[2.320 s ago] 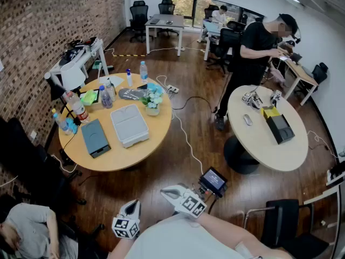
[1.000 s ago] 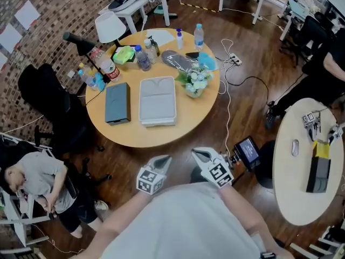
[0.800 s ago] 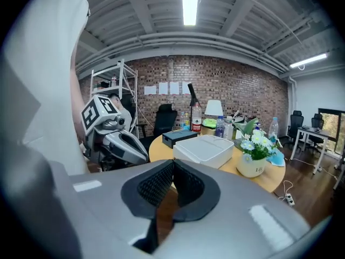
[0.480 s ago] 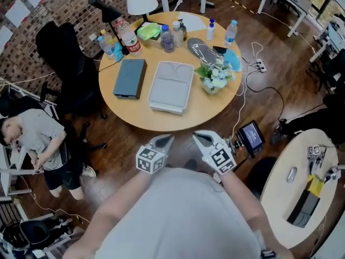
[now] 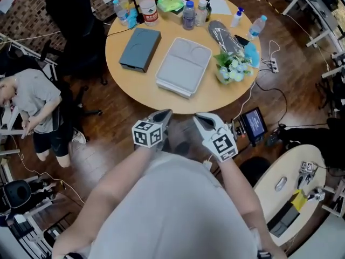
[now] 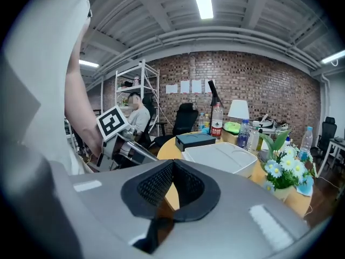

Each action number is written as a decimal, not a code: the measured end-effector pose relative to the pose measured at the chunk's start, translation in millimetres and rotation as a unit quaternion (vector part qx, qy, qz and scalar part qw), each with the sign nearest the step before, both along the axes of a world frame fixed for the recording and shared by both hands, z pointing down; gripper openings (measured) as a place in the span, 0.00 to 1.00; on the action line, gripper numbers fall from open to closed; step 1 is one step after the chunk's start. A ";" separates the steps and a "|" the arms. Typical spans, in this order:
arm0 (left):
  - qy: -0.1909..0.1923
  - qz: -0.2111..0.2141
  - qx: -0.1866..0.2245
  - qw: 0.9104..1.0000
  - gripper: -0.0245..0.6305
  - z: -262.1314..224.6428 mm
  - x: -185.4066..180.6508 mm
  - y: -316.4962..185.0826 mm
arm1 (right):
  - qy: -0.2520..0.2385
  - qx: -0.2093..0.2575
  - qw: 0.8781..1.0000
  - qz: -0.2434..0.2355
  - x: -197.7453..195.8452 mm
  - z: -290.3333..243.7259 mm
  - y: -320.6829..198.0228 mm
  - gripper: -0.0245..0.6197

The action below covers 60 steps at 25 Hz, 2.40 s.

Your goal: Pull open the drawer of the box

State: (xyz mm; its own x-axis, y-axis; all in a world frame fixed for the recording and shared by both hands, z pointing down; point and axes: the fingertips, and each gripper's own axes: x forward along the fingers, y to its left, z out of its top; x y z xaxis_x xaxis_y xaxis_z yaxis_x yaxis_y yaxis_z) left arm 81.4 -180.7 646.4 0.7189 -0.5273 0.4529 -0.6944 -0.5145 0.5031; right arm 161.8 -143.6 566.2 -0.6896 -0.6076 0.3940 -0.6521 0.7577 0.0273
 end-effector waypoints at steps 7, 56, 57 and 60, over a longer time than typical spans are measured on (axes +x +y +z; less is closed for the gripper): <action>0.082 -0.075 -0.064 0.992 0.05 16.0 -5.6 -29.1 | 0.041 -0.003 0.999 -0.003 -9.4 7.7 -19.5 0.05; 0.387 -0.209 -0.201 0.875 0.30 53.1 -19.6 -61.7 | 0.084 -0.012 0.996 -0.006 -25.0 0.6 -32.0 0.05; 0.381 -0.208 -0.199 0.879 0.30 53.4 -22.3 -56.7 | 0.078 -0.013 0.997 -0.005 -27.2 -0.2 -29.2 0.05; 0.366 -0.208 -0.194 0.886 0.30 55.0 -31.0 -39.8 | 0.075 -0.011 0.997 -0.012 -33.3 0.4 -20.0 0.05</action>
State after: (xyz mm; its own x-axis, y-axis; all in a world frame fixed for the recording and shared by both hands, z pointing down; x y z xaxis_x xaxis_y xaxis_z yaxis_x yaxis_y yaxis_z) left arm 50.4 -220.5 701.4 0.6750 -0.7222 0.1510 -0.1982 0.0197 0.9800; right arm 128.5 -163.6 566.5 -0.6363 -0.5821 0.5062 -0.6235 0.7745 0.1068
